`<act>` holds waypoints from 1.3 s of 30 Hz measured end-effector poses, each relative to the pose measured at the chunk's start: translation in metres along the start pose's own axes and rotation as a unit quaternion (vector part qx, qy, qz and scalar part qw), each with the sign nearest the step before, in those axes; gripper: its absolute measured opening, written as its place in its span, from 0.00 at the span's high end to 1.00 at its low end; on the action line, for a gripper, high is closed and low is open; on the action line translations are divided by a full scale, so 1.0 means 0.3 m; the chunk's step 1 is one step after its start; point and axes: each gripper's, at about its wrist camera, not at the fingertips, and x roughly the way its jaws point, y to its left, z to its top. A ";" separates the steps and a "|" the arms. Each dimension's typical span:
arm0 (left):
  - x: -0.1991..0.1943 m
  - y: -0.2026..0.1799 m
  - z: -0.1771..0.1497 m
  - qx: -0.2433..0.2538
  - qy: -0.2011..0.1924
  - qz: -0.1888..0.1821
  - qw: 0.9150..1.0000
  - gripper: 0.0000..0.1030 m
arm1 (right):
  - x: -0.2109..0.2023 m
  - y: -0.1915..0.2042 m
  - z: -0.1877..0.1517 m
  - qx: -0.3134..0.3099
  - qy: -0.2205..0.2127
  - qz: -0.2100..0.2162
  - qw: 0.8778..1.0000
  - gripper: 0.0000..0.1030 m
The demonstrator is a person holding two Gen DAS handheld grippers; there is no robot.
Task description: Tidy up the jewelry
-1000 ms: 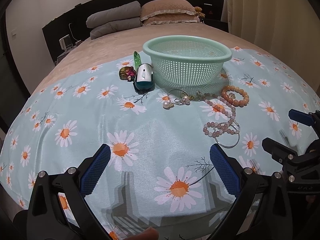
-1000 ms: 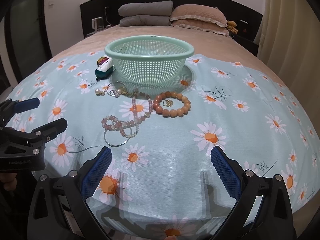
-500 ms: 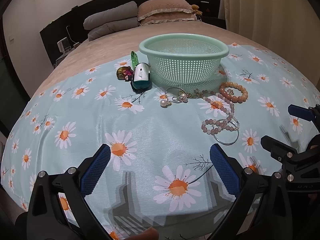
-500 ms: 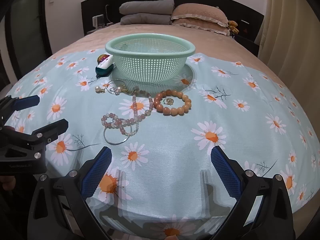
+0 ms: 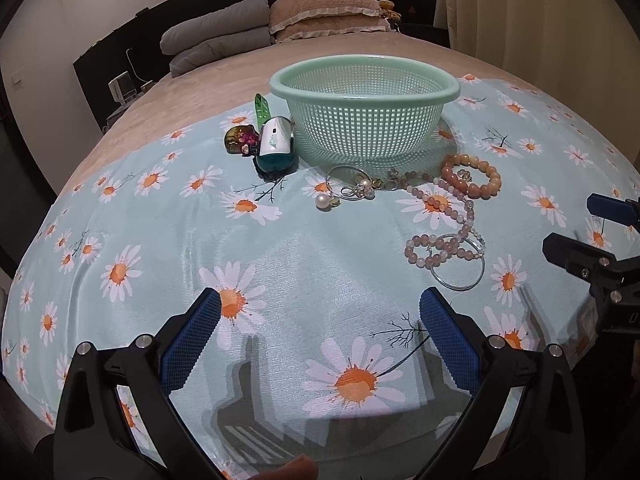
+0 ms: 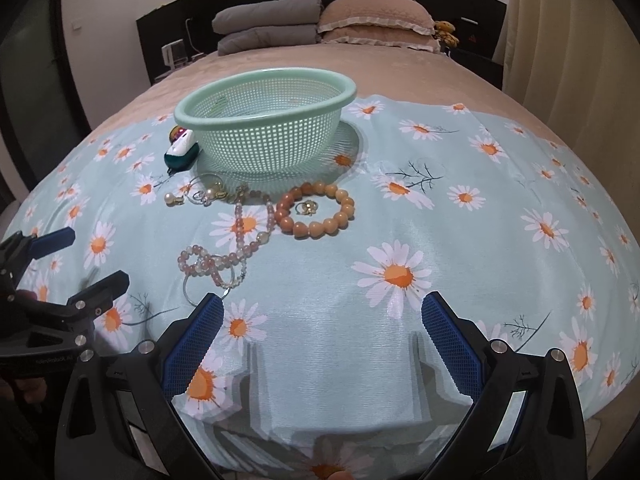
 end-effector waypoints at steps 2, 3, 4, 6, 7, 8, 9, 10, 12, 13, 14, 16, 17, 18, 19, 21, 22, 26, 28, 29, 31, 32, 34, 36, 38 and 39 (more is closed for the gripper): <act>0.010 -0.001 0.010 0.001 0.003 -0.007 1.000 0.06 | 0.007 -0.022 0.020 0.013 0.005 0.004 1.000 0.07; 0.014 -0.004 0.016 0.003 0.004 -0.010 1.000 0.06 | 0.010 -0.030 0.031 0.016 0.005 0.007 1.000 0.07; 0.018 -0.008 0.021 0.006 0.005 -0.012 1.000 0.06 | 0.012 -0.037 0.042 0.018 0.004 0.009 1.000 0.07; 0.025 -0.020 0.035 0.021 0.004 -0.019 1.000 0.06 | 0.019 -0.046 0.069 0.016 0.001 0.010 1.000 0.08; 0.029 -0.022 0.042 0.025 0.004 -0.023 0.999 0.06 | 0.026 -0.052 0.087 0.013 -0.001 0.013 1.000 0.08; 0.036 -0.023 0.051 0.027 0.005 -0.028 0.999 0.06 | 0.034 -0.059 0.105 0.012 -0.001 0.016 1.000 0.08; 0.044 -0.020 0.062 0.027 0.007 -0.035 0.999 0.06 | 0.044 -0.065 0.122 0.011 0.000 0.017 1.000 0.08; 0.055 -0.015 0.074 0.025 0.009 -0.040 0.999 0.06 | 0.056 -0.073 0.139 0.010 0.000 0.017 1.000 0.08; 0.075 -0.003 0.103 0.023 0.010 -0.041 0.999 0.06 | 0.086 -0.089 0.171 0.008 0.006 0.014 1.000 0.09; 0.086 0.003 0.117 0.025 0.008 -0.041 0.999 0.06 | 0.102 -0.099 0.187 0.008 0.009 0.014 1.000 0.09; 0.098 0.010 0.133 0.027 0.006 -0.039 0.999 0.06 | 0.119 -0.107 0.200 0.008 0.014 0.015 1.000 0.09; 0.127 0.021 0.166 0.028 0.006 -0.042 0.999 0.06 | 0.147 -0.121 0.222 0.008 0.022 0.020 1.000 0.09; 0.143 0.028 0.183 0.027 0.008 -0.051 0.998 0.06 | 0.159 -0.125 0.231 0.006 0.024 0.024 0.999 0.09; 0.159 0.032 0.200 0.025 0.010 -0.057 0.998 0.07 | 0.174 -0.127 0.243 0.002 0.027 0.028 0.999 0.11; 0.174 0.037 0.216 0.023 0.009 -0.063 0.998 0.09 | 0.188 -0.128 0.251 -0.001 0.031 0.030 0.999 0.14; 0.197 0.044 0.245 0.025 0.001 -0.079 0.997 0.09 | 0.220 -0.129 0.267 -0.009 0.043 0.033 0.998 0.39; 0.209 0.046 0.259 0.027 0.001 -0.089 0.996 0.09 | 0.242 -0.131 0.273 -0.012 0.054 0.039 0.998 0.39; 0.266 0.040 0.290 0.053 0.007 -0.114 0.992 0.09 | 0.306 -0.129 0.279 -0.026 0.081 0.054 0.995 0.44; 0.291 0.030 0.288 0.075 0.010 -0.118 0.990 0.12 | 0.325 -0.123 0.276 -0.031 0.090 0.056 0.994 0.45; 0.306 0.024 0.286 0.083 0.015 -0.122 0.989 0.12 | 0.335 -0.116 0.275 -0.038 0.092 0.048 0.994 0.47; 0.339 0.021 0.282 0.087 0.029 -0.133 0.987 0.15 | 0.355 -0.106 0.274 -0.056 0.092 0.031 0.994 0.50; 0.353 0.018 0.281 0.089 0.034 -0.139 0.986 0.18 | 0.362 -0.103 0.274 -0.062 0.090 0.025 0.994 0.52; 0.361 0.007 0.282 0.101 0.029 -0.136 0.985 0.18 | 0.370 -0.094 0.274 -0.073 0.085 0.019 0.994 0.54; 0.354 -0.015 0.281 0.124 0.016 -0.139 0.982 0.20 | 0.378 -0.080 0.270 -0.087 0.080 0.013 0.993 0.58; 0.355 -0.042 0.272 0.151 0.010 -0.131 0.980 0.21 | 0.379 -0.061 0.262 -0.106 0.075 0.008 0.991 0.63; 0.356 -0.049 0.266 0.160 0.006 -0.129 0.979 0.23 | 0.379 -0.052 0.260 -0.115 0.075 0.021 0.990 0.79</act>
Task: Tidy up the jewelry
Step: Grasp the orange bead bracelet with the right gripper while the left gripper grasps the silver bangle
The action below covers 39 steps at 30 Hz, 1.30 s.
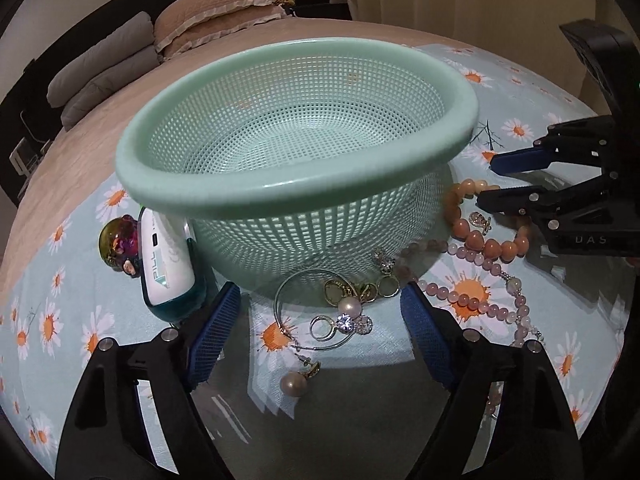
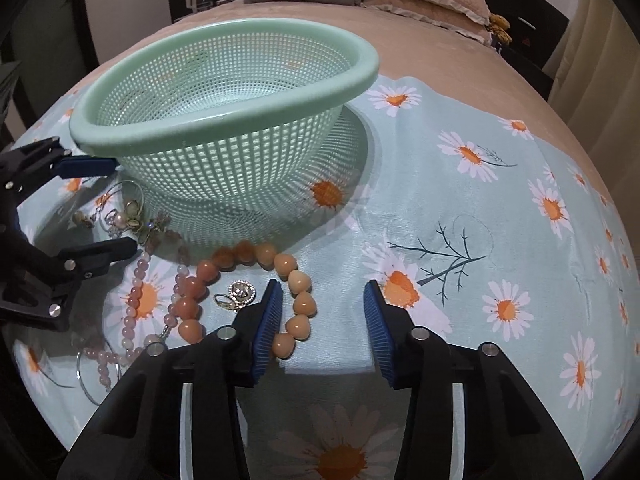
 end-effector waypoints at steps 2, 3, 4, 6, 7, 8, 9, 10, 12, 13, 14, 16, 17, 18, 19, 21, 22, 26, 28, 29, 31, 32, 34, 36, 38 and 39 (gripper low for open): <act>-0.001 -0.001 -0.007 0.002 -0.003 -0.011 1.000 0.31 | 0.002 0.021 -0.003 -0.010 0.002 0.014 1.000 0.88; -0.002 0.003 -0.011 0.000 -0.001 -0.019 1.000 0.34 | 0.004 0.034 -0.004 -0.024 0.000 0.005 1.000 0.89; -0.002 0.009 -0.016 -0.002 0.000 -0.029 1.000 0.44 | 0.005 0.046 -0.005 -0.032 -0.001 -0.001 0.999 0.89; -0.007 0.008 -0.025 0.002 -0.003 -0.030 1.000 0.52 | -0.002 0.036 -0.007 -0.027 0.002 0.001 1.000 0.89; -0.011 0.005 -0.027 0.006 -0.003 -0.032 0.999 0.57 | -0.006 0.031 -0.007 -0.025 0.002 0.004 1.000 0.89; -0.017 0.003 -0.031 0.008 -0.002 -0.030 1.000 0.57 | -0.013 0.027 -0.009 -0.024 0.002 0.005 1.000 0.89; -0.019 0.003 -0.033 0.009 -0.001 -0.028 1.000 0.57 | -0.018 0.026 -0.012 -0.024 0.002 0.006 1.000 0.89; -0.023 0.004 -0.036 0.010 0.000 -0.026 1.000 0.57 | -0.026 0.026 -0.012 -0.024 0.002 0.007 1.000 0.89; -0.037 0.003 -0.042 0.008 0.007 -0.020 1.000 0.57 | -0.035 0.018 -0.013 -0.022 0.002 0.010 1.000 0.89; -0.045 0.004 -0.041 0.009 0.009 -0.017 1.000 0.57 | -0.043 0.012 -0.010 -0.020 0.000 0.015 1.000 0.89; -0.059 -0.001 -0.046 0.012 0.009 -0.015 1.000 0.57 | -0.055 0.008 -0.010 -0.018 -0.005 0.019 1.000 0.89; -0.084 -0.003 -0.052 0.019 0.006 -0.007 1.000 0.57 | -0.079 0.007 0.000 -0.018 -0.016 0.025 0.999 0.89; -0.094 -0.005 -0.056 0.022 0.007 -0.005 1.000 0.57 | -0.090 0.002 0.004 -0.017 -0.021 0.027 0.999 0.89; -0.106 -0.004 -0.058 0.023 0.005 -0.003 1.000 0.57 | -0.099 -0.003 0.007 -0.016 -0.025 0.031 0.999 0.89; -0.119 -0.001 -0.061 0.021 0.002 -0.001 1.000 0.57 | -0.109 0.001 0.003 -0.016 -0.028 0.033 0.999 0.89; -0.150 0.003 -0.064 0.023 -0.007 0.005 1.000 0.57 | -0.132 0.006 -0.002 -0.016 -0.036 0.037 0.999 0.89; -0.167 0.003 -0.066 0.022 -0.013 0.009 1.000 0.57 | -0.142 0.004 0.000 -0.016 -0.040 0.039 0.998 0.89; -0.229 0.009 -0.083 0.013 -0.022 0.009 1.000 0.57 | -0.193 0.005 -0.007 -0.015 -0.055 0.045 0.997 0.89; -0.236 0.016 -0.064 0.016 -0.026 0.017 0.999 0.57 | -0.216 0.002 -0.005 -0.015 -0.063 0.049 0.997 0.89; -0.246 0.016 -0.064 0.017 -0.027 0.021 0.999 0.57 | -0.232 0.009 -0.010 -0.015 -0.067 0.050 0.996 0.89; -0.274 0.013 -0.069 0.015 -0.031 0.027 0.999 0.57 | -0.263 0.016 -0.007 -0.018 -0.075 0.051 0.996 0.89; -0.285 0.015 -0.069 0.012 -0.033 0.027 0.999 0.57 | -0.280 0.016 -0.004 -0.020 -0.080 0.055 0.995 0.89; -0.297 0.034 -0.060 0.011 -0.039 0.028 0.999 0.57 | -0.321 0.020 -0.001 -0.025 -0.094 0.053 0.994 0.89; -0.319 0.037 -0.054 0.010 -0.042 0.032 0.999 0.57 | -0.364 0.022 0.002 -0.023 -0.110 0.057 0.992 0.89; -0.341 0.038 -0.039 0.011 -0.048 0.037 0.998 0.57 | -0.409 0.020 0.014 -0.021 -0.128 0.056 0.990 0.89; -0.352 0.041 -0.031 0.011 -0.051 0.041 0.998 0.57 | -0.432 0.018 0.023 -0.019 -0.136 0.057 0.989 0.89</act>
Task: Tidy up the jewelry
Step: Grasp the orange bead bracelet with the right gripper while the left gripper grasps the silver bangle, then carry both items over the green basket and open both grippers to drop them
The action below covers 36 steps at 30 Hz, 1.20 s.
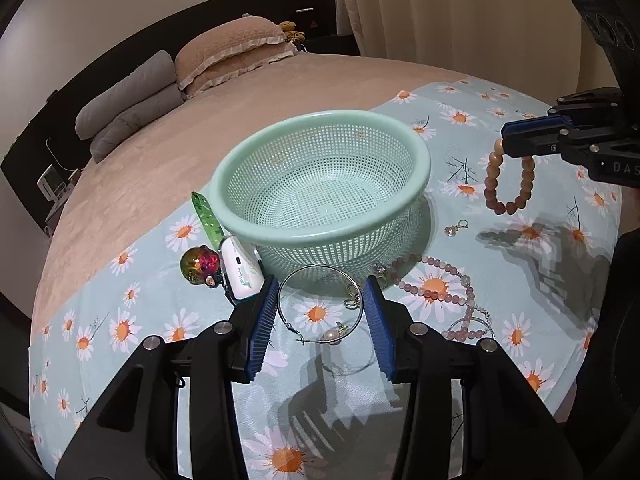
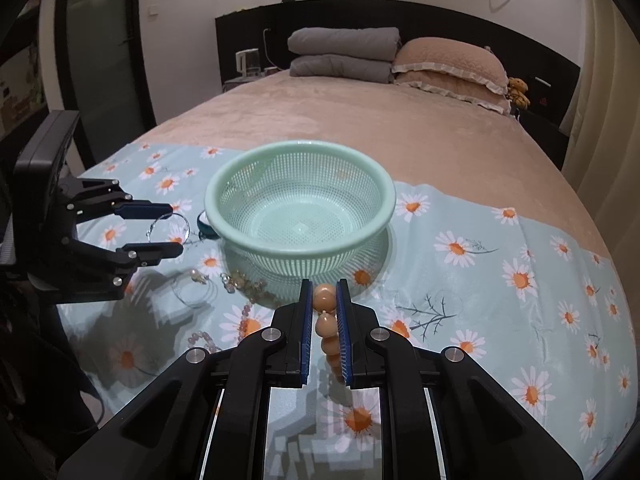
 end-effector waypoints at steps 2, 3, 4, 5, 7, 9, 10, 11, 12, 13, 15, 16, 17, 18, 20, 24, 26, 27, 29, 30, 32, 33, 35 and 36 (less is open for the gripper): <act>-0.024 0.008 0.025 -0.002 -0.009 0.016 1.000 0.57 | -0.036 -0.004 0.035 0.002 -0.018 -0.004 1.000 0.89; -0.035 0.017 0.035 -0.008 -0.011 0.012 1.000 0.57 | -0.052 -0.004 0.055 0.002 -0.026 -0.005 1.000 0.89; -0.044 0.024 0.049 -0.013 -0.011 0.007 1.000 0.57 | -0.066 -0.004 0.075 0.001 -0.034 -0.003 0.999 0.89; -0.051 0.029 0.063 -0.017 -0.014 0.007 1.000 0.57 | -0.079 0.000 0.095 -0.002 -0.042 -0.005 0.999 0.89; -0.065 0.040 0.098 -0.017 -0.023 0.008 1.000 0.57 | -0.100 0.008 0.137 -0.010 -0.055 -0.007 0.998 0.89; -0.075 0.049 0.135 -0.018 -0.029 0.003 0.999 0.57 | -0.110 0.016 0.179 -0.015 -0.066 -0.009 0.998 0.89; -0.077 0.049 0.154 -0.014 -0.032 0.002 0.999 0.57 | -0.109 0.018 0.200 -0.018 -0.068 -0.010 0.997 0.89; -0.074 0.050 0.173 -0.008 -0.034 0.004 0.999 0.57 | -0.107 0.021 0.218 -0.019 -0.070 -0.009 0.997 0.89; -0.068 0.052 0.191 -0.003 -0.035 0.005 0.999 0.57 | -0.100 0.020 0.235 -0.018 -0.071 -0.011 0.997 0.89; -0.062 0.054 0.206 0.000 -0.036 0.005 0.999 0.57 | -0.089 0.019 0.252 -0.018 -0.070 -0.011 0.997 0.89; -0.034 0.065 0.232 0.003 -0.034 0.004 0.999 0.57 | -0.065 0.014 0.279 -0.014 -0.068 -0.004 0.998 0.89; -0.015 0.071 0.242 0.005 -0.032 0.004 0.999 0.57 | -0.049 0.011 0.292 -0.011 -0.066 0.001 0.998 0.89; 0.003 0.075 0.250 0.006 -0.031 0.005 0.999 0.57 | -0.030 0.007 0.303 -0.006 -0.065 0.009 0.998 0.89; 0.022 0.081 0.257 0.004 -0.031 0.008 0.999 0.57 | -0.008 0.001 0.312 0.000 -0.062 0.019 0.998 0.89; 0.064 0.089 0.264 0.001 -0.024 0.004 1.000 0.57 | 0.046 -0.012 0.323 0.018 -0.053 0.048 0.997 0.89; 0.150 0.091 0.258 0.000 -0.005 -0.004 1.000 0.57 | 0.170 -0.035 0.308 0.036 -0.033 0.053 0.997 0.89; 0.185 0.092 0.252 -0.002 0.000 -0.009 1.000 0.57 | 0.235 -0.053 0.290 0.054 -0.014 0.033 0.998 0.89; 0.200 0.092 0.249 -0.002 0.002 -0.011 1.000 0.57 | 0.265 -0.060 0.276 0.059 0.000 0.032 0.998 0.89; 0.228 0.100 0.244 -0.009 0.010 -0.017 1.000 0.57 | 0.311 -0.066 0.247 0.061 0.020 0.021 0.998 0.89; 0.240 0.100 0.240 -0.008 0.014 -0.015 1.000 0.57 | 0.327 -0.068 0.239 0.059 0.028 0.017 0.998 0.89; 0.250 0.098 0.234 -0.003 0.015 -0.013 1.000 0.57 | 0.338 -0.070 0.228 0.054 0.030 0.011 0.998 0.89; 0.252 0.099 0.232 -0.003 0.015 -0.013 1.000 0.57 | 0.337 -0.069 0.229 0.053 0.029 0.012 0.998 0.88; 0.250 0.108 0.231 -0.008 0.015 -0.014 1.000 0.56 | 0.320 -0.074 0.231 0.057 0.011 0.017 0.998 0.88; 0.248 0.114 0.229 -0.009 0.014 -0.013 1.000 0.56 | 0.311 -0.075 0.232 0.059 0.007 0.017 0.998 0.86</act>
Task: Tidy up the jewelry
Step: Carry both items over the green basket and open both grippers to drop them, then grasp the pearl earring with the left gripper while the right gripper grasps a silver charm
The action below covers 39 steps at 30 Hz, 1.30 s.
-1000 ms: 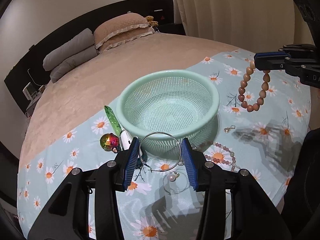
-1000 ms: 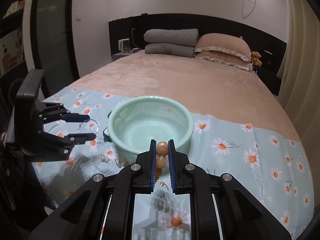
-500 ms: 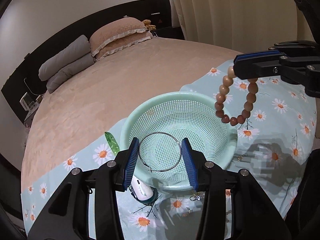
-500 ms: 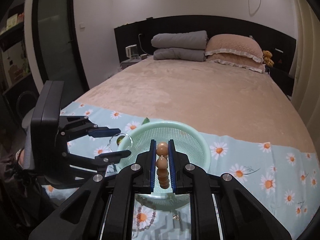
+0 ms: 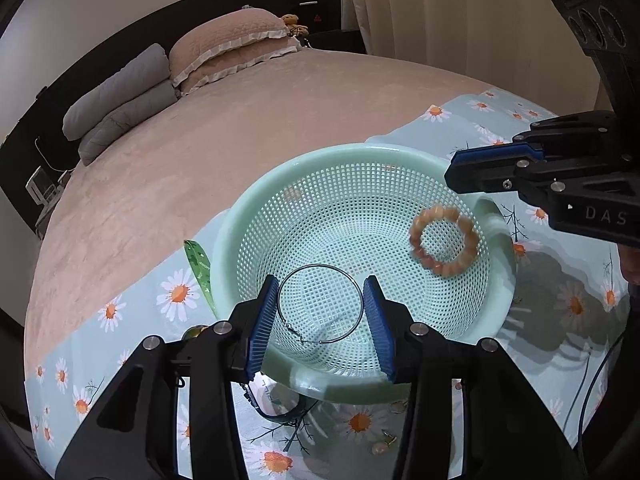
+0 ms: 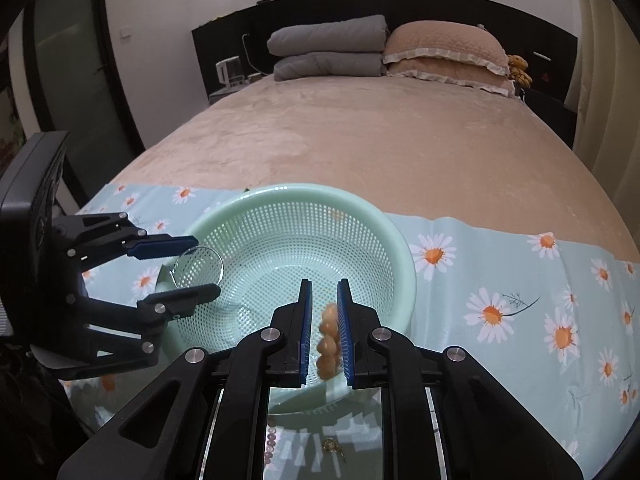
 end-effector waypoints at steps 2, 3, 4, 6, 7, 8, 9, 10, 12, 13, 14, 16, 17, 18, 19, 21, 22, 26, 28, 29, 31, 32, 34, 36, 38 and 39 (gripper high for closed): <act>-0.008 0.007 -0.007 -0.003 -0.006 0.007 1.000 0.46 | -0.018 -0.007 0.001 0.003 -0.010 -0.005 1.000 0.70; -0.018 0.012 -0.008 -0.005 -0.012 0.014 1.000 0.36 | -0.027 -0.013 -0.002 0.007 -0.016 -0.017 1.000 0.43; -0.031 0.017 -0.008 -0.009 -0.021 0.024 0.999 0.18 | -0.038 -0.022 -0.004 0.012 -0.026 -0.027 0.999 0.32; -0.064 0.025 -0.008 -0.011 -0.040 0.032 0.999 0.11 | -0.059 -0.042 -0.009 0.023 -0.042 -0.041 0.998 0.26; -0.076 0.027 -0.009 -0.011 -0.044 0.033 0.998 0.07 | -0.063 -0.058 -0.011 0.032 -0.040 -0.041 0.998 0.25; -0.085 0.026 -0.011 -0.010 -0.047 0.039 0.998 0.06 | -0.066 -0.072 -0.013 0.042 -0.039 -0.037 0.998 0.24; -0.091 0.026 -0.015 -0.007 -0.047 0.047 0.998 0.06 | -0.069 -0.084 -0.015 0.051 -0.039 -0.033 0.997 0.23; -0.093 0.025 -0.019 -0.005 -0.045 0.052 0.998 0.06 | -0.071 -0.094 -0.018 0.057 -0.036 -0.031 0.997 0.23; -0.092 0.028 -0.028 -0.002 -0.037 0.056 0.998 0.06 | -0.074 -0.102 -0.020 0.059 -0.033 -0.036 0.997 0.22; -0.089 0.032 -0.032 0.000 -0.033 0.059 0.998 0.06 | -0.078 -0.104 -0.020 0.056 -0.034 -0.038 0.997 0.22; -0.086 0.032 -0.039 0.003 -0.032 0.062 0.998 0.06 | -0.082 -0.103 -0.020 0.054 -0.037 -0.042 0.997 0.22; -0.087 0.027 -0.049 0.006 -0.029 0.068 0.997 0.06 | -0.095 -0.096 -0.019 0.047 -0.042 -0.053 0.997 0.22; -0.090 0.031 -0.054 0.005 -0.029 0.065 0.997 0.06 | -0.102 -0.095 -0.023 0.042 -0.045 -0.054 0.997 0.21; -0.095 0.035 -0.058 0.004 -0.030 0.060 0.998 0.06 | -0.106 -0.093 -0.024 0.039 -0.045 -0.054 0.997 0.19; -0.100 0.040 -0.062 0.002 -0.032 0.056 0.998 0.06 | -0.109 -0.092 -0.024 0.037 -0.045 -0.053 0.997 0.19; -0.108 0.043 -0.068 0.001 -0.032 0.054 0.998 0.06 | -0.112 -0.084 -0.027 0.029 -0.041 -0.053 0.997 0.19; -0.110 0.042 -0.070 0.002 -0.032 0.056 0.998 0.06 | -0.113 -0.079 -0.028 0.023 -0.039 -0.053 0.998 0.19; -0.128 0.040 -0.083 0.010 -0.031 0.065 0.997 0.06 | -0.130 -0.068 -0.038 0.008 -0.034 -0.045 0.998 0.18; -0.137 0.038 -0.090 0.011 -0.030 0.063 0.998 0.06 | -0.134 -0.068 -0.045 0.009 -0.028 -0.038 0.999 0.18; -0.142 0.037 -0.094 0.013 -0.030 0.063 0.997 0.06 | -0.136 -0.069 -0.049 0.008 -0.026 -0.037 0.999 0.18; -0.154 0.034 -0.105 0.018 -0.034 0.065 0.997 0.06 | -0.138 -0.071 -0.057 0.003 -0.019 -0.040 0.999 0.18; -0.160 0.033 -0.110 0.021 -0.034 0.064 0.997 0.06 | -0.139 -0.073 -0.061 0.001 -0.017 -0.042 0.999 0.18; -0.169 0.029 -0.120 0.025 -0.035 0.059 0.997 0.06 | -0.141 -0.075 -0.073 0.001 -0.010 -0.042 0.999 0.18; -0.174 0.029 -0.127 0.025 -0.034 0.050 0.998 0.06 | -0.143 -0.077 -0.080 0.001 -0.005 -0.037 0.999 0.18; -0.173 0.026 -0.134 0.027 -0.029 0.056 0.998 0.06 | -0.144 -0.073 -0.086 -0.006 -0.001 -0.036 0.999 0.18; -0.171 0.023 -0.139 0.030 -0.026 0.059 0.997 0.06 | -0.144 -0.070 -0.091 -0.011 0.002 -0.035 0.999 0.18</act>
